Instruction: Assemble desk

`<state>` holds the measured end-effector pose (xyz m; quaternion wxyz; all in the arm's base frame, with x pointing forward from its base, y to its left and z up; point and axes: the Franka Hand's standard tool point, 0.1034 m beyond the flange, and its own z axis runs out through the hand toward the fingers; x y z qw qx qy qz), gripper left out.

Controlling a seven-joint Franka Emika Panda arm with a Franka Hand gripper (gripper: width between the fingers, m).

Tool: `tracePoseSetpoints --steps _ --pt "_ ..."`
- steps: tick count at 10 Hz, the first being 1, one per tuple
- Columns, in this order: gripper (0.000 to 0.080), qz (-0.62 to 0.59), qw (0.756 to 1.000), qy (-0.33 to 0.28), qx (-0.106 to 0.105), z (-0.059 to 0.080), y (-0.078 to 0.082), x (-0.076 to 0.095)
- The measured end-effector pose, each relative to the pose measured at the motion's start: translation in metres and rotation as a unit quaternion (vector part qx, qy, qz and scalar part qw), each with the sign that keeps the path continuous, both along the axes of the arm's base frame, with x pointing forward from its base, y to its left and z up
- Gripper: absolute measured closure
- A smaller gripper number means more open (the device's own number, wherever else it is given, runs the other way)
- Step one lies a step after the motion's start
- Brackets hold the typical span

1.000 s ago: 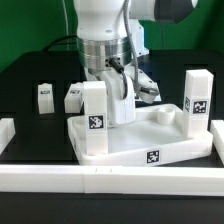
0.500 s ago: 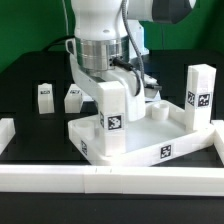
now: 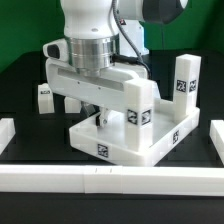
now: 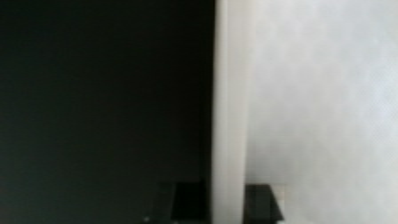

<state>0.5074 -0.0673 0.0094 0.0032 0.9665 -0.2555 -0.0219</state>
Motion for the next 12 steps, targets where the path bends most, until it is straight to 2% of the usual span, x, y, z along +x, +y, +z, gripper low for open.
tracePoseSetpoints --steps 3,6,7,9,12 --pt "0.0732 0.092 0.996 0.000 0.003 0.000 -0.001 0.000" --pt "0.0733 0.174 0.985 0.000 0.001 0.000 0.022 0.010" --pt "0.0733 0.214 0.977 -0.003 -0.001 0.000 0.025 0.013" --pt "0.0733 0.258 0.966 -0.010 -0.006 0.000 0.023 0.015" --pt "0.0733 0.355 0.935 -0.005 -0.009 0.000 0.020 0.015"
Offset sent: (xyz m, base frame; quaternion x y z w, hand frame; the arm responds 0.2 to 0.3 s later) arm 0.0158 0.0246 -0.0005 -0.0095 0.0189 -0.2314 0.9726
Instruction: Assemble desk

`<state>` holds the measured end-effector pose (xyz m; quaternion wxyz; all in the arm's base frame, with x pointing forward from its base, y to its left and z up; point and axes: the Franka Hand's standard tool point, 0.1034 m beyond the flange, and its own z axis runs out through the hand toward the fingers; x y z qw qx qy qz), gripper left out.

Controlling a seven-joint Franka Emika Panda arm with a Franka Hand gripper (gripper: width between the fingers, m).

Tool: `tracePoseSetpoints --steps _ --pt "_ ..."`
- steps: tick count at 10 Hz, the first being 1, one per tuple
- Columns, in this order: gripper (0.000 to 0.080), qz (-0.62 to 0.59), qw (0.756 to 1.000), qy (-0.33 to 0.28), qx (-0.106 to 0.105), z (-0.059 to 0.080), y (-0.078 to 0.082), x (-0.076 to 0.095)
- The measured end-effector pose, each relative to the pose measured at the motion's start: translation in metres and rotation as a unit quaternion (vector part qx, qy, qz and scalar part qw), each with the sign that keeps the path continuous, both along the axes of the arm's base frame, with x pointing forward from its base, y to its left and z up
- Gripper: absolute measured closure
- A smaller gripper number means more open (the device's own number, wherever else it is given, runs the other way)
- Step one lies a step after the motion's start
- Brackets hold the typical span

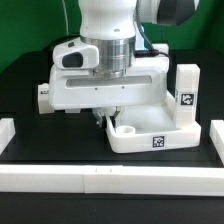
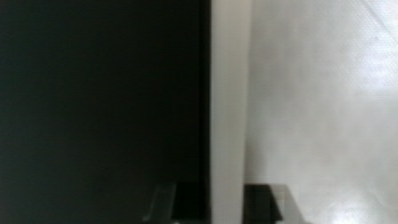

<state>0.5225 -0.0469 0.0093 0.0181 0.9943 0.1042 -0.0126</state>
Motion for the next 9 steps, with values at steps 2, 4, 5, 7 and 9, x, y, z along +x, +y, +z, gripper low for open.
tracePoseSetpoints --steps 2,4,5,7,9 --pt "0.0733 0.078 0.997 -0.001 -0.005 0.001 0.010 0.009" --pt "0.0733 0.123 0.992 -0.002 -0.008 0.002 0.013 0.017" --pt "0.0733 0.164 0.986 -0.002 -0.009 0.002 0.010 0.017" --pt "0.0733 0.224 0.974 0.004 -0.013 0.002 0.007 0.016" --pt "0.0733 0.284 0.959 0.008 -0.018 0.003 0.015 0.020"
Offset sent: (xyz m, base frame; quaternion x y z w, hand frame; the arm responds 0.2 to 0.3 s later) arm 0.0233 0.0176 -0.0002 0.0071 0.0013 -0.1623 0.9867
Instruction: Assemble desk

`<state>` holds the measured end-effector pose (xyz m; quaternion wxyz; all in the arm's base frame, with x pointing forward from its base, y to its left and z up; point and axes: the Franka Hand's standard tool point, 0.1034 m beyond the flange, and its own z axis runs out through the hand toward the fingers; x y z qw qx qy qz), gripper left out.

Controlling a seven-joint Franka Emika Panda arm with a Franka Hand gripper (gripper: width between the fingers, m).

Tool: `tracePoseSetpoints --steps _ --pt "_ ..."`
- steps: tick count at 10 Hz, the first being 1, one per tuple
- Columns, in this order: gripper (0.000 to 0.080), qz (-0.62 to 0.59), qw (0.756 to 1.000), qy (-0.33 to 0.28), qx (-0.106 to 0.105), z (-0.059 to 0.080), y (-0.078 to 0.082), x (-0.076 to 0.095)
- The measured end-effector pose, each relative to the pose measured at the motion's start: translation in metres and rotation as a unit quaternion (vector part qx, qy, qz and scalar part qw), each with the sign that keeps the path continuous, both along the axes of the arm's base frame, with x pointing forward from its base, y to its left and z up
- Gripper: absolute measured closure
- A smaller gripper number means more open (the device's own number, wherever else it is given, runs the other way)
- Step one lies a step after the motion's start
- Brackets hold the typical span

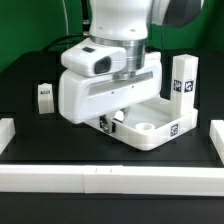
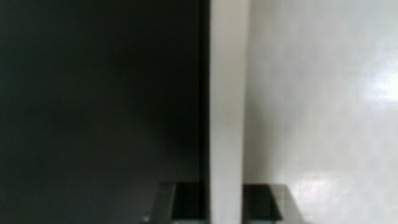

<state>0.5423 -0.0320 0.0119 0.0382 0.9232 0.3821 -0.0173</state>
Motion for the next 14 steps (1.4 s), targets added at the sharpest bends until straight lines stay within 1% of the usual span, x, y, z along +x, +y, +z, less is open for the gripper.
tracePoseSetpoints --steps 2,3,4,5,7,8,9,10,11,14 --pt "0.0733 0.060 0.998 0.001 -0.003 0.001 0.014 0.008" --pt "0.0733 0.115 0.993 0.005 -0.008 0.002 0.021 0.012" --pt "0.0733 0.162 0.987 0.012 -0.010 0.001 0.023 0.015" --pt "0.0733 0.180 0.984 0.014 -0.012 0.001 0.021 0.015" --pt "0.0735 0.243 0.970 0.022 -0.020 0.001 0.018 0.015" --pt "0.0735 0.262 0.965 0.025 -0.022 0.001 0.026 0.017" --pt "0.0735 0.291 0.956 0.033 -0.023 0.001 0.041 0.024" --pt "0.0736 0.315 0.948 0.031 -0.024 0.002 0.051 0.035" --pt "0.0736 0.330 0.943 0.031 -0.023 0.002 0.052 0.039" --pt "0.0736 0.325 0.945 0.033 -0.023 0.001 0.050 0.039"
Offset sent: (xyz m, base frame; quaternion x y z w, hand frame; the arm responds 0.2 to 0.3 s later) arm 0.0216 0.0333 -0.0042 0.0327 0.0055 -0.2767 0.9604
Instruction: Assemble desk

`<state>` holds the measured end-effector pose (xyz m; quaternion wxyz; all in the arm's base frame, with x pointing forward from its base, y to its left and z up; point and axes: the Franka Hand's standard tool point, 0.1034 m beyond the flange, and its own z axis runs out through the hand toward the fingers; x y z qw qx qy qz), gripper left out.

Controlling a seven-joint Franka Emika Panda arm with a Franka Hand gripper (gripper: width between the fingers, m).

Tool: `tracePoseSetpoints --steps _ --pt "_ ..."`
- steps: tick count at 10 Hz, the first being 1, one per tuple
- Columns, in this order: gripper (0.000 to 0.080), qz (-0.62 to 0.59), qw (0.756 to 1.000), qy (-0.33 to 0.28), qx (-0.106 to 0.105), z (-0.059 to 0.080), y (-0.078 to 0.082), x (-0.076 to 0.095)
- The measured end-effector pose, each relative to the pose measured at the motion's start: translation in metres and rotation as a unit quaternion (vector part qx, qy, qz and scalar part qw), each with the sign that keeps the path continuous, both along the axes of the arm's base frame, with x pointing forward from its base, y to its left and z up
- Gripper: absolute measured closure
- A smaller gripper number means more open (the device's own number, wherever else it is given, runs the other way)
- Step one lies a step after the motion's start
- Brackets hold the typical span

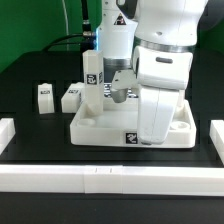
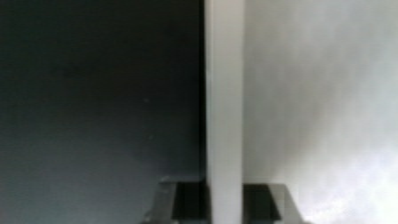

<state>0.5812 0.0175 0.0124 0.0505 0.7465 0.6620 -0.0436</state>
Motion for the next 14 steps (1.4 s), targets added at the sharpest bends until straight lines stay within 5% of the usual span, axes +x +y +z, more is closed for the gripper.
tracePoseSetpoints --steps 7,13,14 --pt "0.0737 0.012 1.000 -0.003 -0.005 0.003 0.024 0.068" --pt "0.0737 0.002 1.000 -0.009 -0.019 0.013 0.028 0.075" --pt "0.0646 -0.005 1.000 -0.015 -0.020 0.023 0.030 0.078"
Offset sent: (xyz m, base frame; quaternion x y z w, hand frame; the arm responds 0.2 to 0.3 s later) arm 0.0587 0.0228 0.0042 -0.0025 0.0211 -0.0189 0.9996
